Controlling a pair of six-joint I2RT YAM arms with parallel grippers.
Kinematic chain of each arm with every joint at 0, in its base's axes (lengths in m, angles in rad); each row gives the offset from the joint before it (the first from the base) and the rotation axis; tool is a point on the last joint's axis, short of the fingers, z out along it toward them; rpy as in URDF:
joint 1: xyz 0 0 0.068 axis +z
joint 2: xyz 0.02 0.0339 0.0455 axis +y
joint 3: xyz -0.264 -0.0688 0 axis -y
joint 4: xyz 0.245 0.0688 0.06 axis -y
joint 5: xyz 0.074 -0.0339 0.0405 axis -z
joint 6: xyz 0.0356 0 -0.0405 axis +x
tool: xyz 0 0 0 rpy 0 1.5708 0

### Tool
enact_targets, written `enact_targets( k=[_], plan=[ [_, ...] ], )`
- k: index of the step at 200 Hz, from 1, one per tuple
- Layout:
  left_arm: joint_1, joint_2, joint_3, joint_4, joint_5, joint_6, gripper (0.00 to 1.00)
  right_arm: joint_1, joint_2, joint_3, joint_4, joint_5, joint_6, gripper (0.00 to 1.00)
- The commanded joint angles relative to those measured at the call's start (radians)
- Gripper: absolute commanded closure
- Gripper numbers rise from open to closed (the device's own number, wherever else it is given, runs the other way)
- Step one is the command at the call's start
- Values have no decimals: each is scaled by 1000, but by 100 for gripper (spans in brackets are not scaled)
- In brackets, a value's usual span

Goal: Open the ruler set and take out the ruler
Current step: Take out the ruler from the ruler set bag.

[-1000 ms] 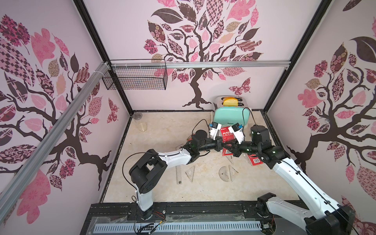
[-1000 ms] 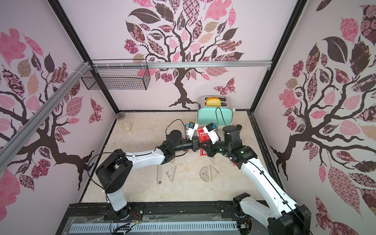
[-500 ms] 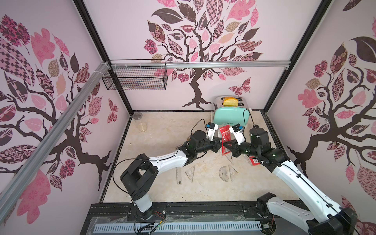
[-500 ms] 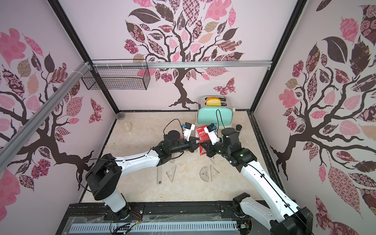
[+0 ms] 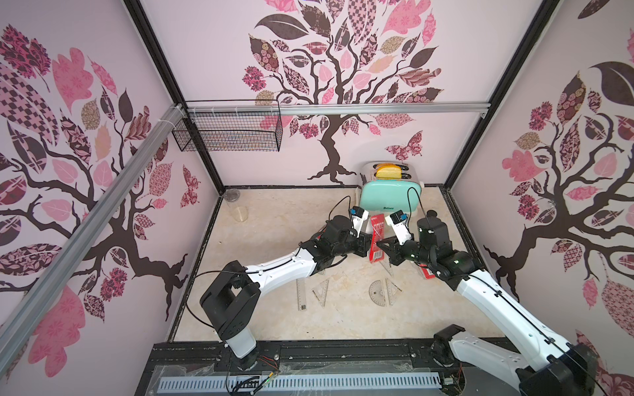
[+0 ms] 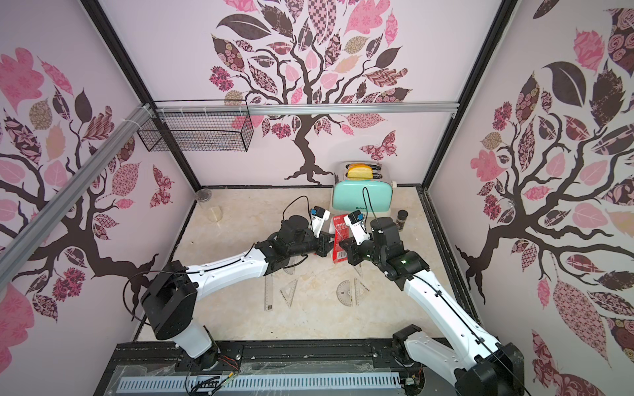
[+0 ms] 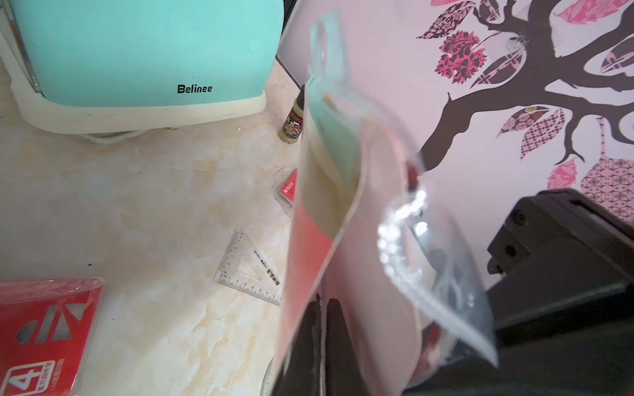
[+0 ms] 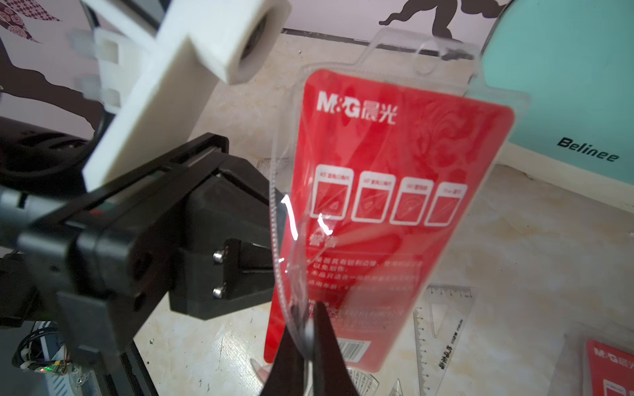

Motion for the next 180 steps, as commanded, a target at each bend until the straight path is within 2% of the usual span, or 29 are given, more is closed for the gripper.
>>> enact_targets(
  k=[1,36,84,134,180],
  plan=[
    [1,24,63,-67,-61,39,100,-3,1,-3,17,-26,-12,100],
    [-8,67,128,-79,-149,42,100,-2,-4,-23,67,-94,19,100],
    [-15,124,186,-56,-154,-53,100,10,-1,-51,132,-124,65,100],
    [-15,128,231,-93,-114,-113,100,14,1,-54,60,-3,19,100],
    [-12,108,281,-226,-53,-60,100,13,18,-54,17,148,3,100]
  ],
)
